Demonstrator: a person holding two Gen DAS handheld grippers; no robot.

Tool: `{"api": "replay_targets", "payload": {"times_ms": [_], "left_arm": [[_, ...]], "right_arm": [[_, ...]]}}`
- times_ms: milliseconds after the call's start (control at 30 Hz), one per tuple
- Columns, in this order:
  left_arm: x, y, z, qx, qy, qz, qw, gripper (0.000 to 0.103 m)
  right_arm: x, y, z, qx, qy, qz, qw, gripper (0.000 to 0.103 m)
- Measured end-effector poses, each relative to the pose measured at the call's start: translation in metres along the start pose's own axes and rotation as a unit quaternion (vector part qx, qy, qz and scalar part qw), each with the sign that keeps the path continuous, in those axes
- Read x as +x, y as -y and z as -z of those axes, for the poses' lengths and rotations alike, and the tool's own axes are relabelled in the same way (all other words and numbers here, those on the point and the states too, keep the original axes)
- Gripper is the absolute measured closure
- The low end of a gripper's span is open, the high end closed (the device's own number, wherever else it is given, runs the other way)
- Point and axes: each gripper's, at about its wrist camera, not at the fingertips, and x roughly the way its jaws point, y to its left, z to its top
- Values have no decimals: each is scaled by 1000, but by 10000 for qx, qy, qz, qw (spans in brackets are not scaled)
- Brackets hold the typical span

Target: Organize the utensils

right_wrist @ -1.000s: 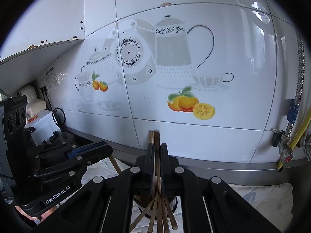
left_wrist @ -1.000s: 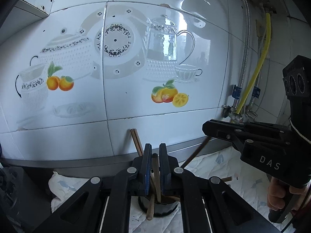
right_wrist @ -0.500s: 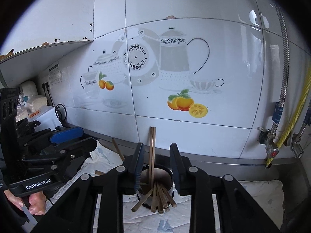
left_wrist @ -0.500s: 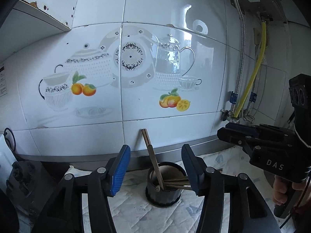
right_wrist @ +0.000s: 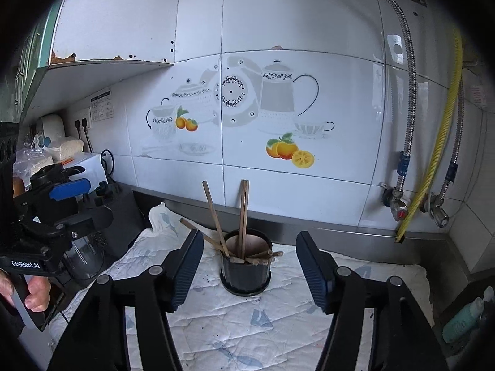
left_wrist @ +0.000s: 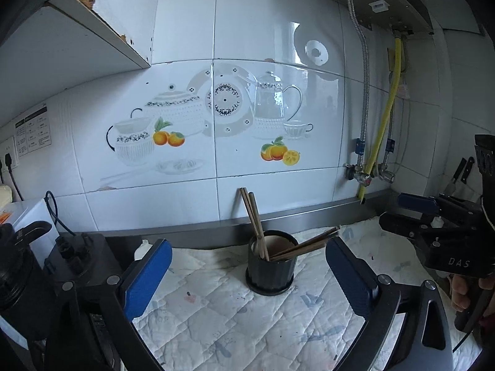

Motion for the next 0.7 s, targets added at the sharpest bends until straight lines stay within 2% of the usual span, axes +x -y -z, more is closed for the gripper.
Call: {"api": "replay_targets", "payload": {"times_ms": [233, 567, 700], "left_arm": [[-31, -2, 37, -23, -146, -120, 9998, 0], [-58, 9, 82, -132, -308, -116, 9994, 0], [-65, 18, 96, -55, -303, -168, 9994, 0]], "right_arm": [[-25, -11, 32, 9, -23, 296, 9996, 21], [-45, -25, 75, -49, -188, 887, 9959, 16], [-49, -21, 87, 239, -321, 871, 9954, 15]]}}
